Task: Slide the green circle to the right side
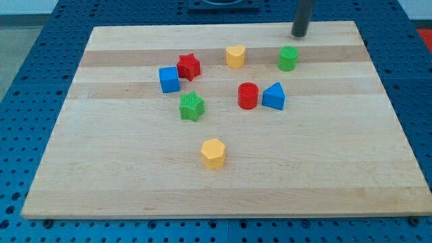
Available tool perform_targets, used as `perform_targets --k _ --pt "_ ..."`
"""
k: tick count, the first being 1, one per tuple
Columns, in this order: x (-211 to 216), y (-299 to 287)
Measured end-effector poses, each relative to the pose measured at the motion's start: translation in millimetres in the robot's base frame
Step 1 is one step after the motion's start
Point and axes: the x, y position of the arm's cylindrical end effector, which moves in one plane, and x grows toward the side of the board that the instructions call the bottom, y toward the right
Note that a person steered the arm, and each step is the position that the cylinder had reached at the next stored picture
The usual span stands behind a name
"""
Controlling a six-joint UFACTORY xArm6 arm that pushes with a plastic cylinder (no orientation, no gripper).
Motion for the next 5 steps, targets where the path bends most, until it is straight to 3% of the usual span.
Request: perform_targets --k 5 --pt "85 -62"
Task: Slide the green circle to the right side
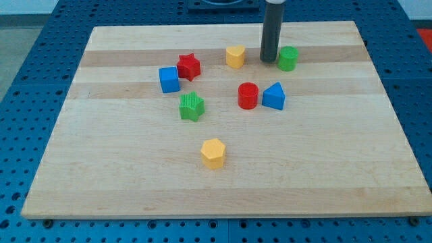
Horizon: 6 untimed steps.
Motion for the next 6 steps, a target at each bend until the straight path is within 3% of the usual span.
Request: perform_targets --k 1,4,6 --pt "22 0" --pt "-2 29" --pt "38 57"
